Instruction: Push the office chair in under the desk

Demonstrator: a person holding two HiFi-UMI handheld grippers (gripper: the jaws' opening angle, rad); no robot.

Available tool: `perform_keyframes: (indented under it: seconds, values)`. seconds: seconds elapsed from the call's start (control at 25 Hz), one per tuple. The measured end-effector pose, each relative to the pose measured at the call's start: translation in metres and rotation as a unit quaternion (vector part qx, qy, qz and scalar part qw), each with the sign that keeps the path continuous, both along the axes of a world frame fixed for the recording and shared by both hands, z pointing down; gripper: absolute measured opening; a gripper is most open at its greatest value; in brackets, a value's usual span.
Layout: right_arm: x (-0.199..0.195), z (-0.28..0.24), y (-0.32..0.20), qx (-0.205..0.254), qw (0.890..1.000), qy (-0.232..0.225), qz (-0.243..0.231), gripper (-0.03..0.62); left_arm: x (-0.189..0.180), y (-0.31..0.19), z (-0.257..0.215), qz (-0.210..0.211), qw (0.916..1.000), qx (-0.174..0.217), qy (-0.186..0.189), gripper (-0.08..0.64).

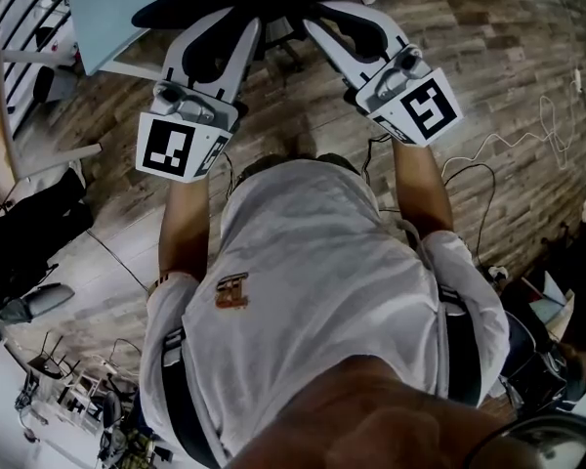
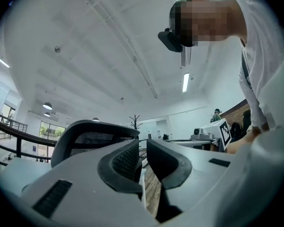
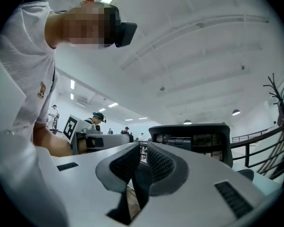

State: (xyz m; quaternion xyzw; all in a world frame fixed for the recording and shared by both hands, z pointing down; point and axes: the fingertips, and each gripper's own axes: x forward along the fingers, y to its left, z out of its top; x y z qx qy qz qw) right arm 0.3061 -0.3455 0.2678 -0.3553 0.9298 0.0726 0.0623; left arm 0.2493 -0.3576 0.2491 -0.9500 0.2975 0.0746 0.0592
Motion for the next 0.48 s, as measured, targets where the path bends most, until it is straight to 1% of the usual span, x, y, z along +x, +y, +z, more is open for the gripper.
perform_keyframes:
  seconds: [0.08, 0.16, 0.48]
  values:
    - [-0.004, 0.002, 0.004, 0.001, 1.000, -0.006, 0.002, 0.056, -0.002, 0.002, 0.002, -0.001, 1.0000, -0.002, 0.003, 0.041]
    - [-0.009, 0.004, 0.007, 0.000, 1.000, -0.011, 0.003, 0.049, -0.004, 0.003, 0.004, -0.001, 1.0000, -0.004, 0.005, 0.032]
    - [-0.025, 0.012, 0.016, -0.004, 1.000, -0.015, 0.013, 0.035, -0.005, 0.015, 0.015, 0.013, 0.9999, -0.005, -0.002, 0.018]
